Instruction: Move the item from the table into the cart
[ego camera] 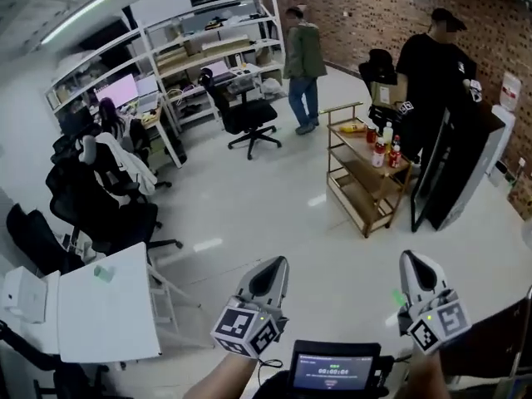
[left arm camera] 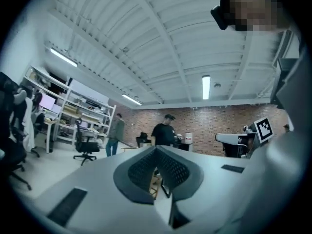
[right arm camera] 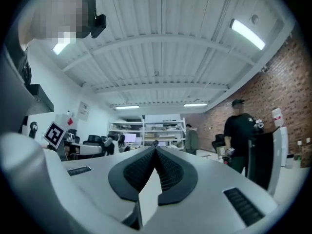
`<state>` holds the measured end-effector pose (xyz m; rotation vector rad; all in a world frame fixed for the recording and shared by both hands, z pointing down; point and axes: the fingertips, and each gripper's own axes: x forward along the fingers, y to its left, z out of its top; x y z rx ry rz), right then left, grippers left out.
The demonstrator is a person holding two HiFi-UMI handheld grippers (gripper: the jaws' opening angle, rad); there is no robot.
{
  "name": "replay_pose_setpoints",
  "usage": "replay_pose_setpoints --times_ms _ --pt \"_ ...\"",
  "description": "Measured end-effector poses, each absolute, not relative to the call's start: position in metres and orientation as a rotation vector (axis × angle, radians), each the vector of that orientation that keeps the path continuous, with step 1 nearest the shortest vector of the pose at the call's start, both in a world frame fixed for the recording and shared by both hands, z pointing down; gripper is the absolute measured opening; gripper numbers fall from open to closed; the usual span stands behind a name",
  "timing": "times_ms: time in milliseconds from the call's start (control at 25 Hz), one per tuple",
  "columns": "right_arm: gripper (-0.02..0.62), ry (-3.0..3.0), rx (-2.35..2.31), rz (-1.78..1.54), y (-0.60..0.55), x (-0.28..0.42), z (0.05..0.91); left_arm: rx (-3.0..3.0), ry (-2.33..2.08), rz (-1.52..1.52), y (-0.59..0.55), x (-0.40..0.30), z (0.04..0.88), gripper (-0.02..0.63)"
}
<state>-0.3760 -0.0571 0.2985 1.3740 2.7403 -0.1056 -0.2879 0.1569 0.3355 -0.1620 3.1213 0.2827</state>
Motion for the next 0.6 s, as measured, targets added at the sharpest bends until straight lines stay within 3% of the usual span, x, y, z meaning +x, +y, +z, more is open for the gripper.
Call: replay_pose_setpoints --times_ms 400,600 --pt "0.003 2.384 1.967 -0.124 0.226 -0.46 0.318 0.623 3.08 0.246 0.396 -0.264 0.359 0.003" --pt "0.003 2.208 2.191 -0.115 0.381 -0.434 0.32 0.929 2.989 0.245 0.516 -0.2 0.358 0.003"
